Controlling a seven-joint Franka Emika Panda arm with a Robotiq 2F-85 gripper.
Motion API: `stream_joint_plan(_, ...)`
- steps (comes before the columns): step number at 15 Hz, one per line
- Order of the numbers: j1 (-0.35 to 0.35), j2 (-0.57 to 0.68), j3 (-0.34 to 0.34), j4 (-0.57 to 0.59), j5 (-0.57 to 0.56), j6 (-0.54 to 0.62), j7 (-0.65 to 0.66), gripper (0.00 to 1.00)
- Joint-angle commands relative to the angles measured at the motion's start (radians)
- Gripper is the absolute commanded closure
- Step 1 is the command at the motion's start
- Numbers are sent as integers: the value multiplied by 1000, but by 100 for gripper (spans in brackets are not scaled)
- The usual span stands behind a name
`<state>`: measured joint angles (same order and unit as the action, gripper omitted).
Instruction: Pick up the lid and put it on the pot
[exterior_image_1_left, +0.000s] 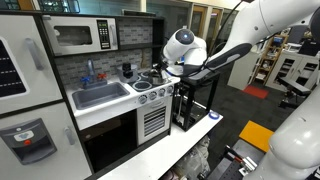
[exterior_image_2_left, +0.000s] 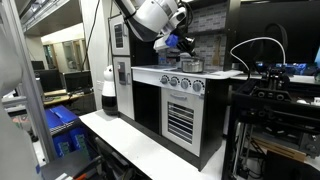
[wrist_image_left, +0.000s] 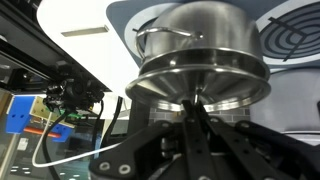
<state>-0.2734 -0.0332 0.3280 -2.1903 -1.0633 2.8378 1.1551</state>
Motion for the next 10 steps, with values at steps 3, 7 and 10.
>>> stream_joint_plan(3, 0, 0, 0, 0, 0, 0, 0, 97)
stream_joint_plan(7, 0, 7, 2, 1, -18, 4, 27, 99)
stream_joint_plan(10, -2, 17, 2, 4, -43, 9, 56, 99)
